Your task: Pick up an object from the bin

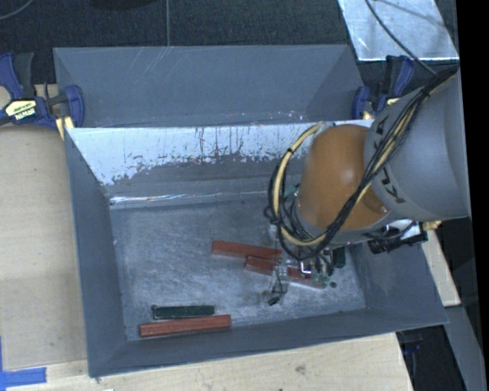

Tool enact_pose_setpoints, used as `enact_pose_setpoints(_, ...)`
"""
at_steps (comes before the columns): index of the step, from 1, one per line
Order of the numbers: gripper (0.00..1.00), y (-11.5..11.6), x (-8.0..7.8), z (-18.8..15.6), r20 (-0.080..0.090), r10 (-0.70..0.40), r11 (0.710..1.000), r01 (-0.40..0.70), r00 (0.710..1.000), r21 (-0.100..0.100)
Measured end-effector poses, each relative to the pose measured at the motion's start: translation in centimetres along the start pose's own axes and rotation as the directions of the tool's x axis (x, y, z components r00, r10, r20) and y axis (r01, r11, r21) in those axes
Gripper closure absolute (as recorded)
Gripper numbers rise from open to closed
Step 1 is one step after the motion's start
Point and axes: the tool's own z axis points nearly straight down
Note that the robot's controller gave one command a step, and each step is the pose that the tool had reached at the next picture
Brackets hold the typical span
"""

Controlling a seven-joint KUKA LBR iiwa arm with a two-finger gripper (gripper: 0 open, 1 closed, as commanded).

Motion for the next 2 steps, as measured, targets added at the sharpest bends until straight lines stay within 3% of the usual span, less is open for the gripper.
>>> enact_pose_setpoints(1,0.00,-0.69,0.10,3.04,0.001,0.150,0.989,-0.150,0.989,0.000)
enact_pose_setpoints(2,0.00,-0.71,0.08,3.03,0.001,0.147,0.989,-0.147,0.989,0.000)
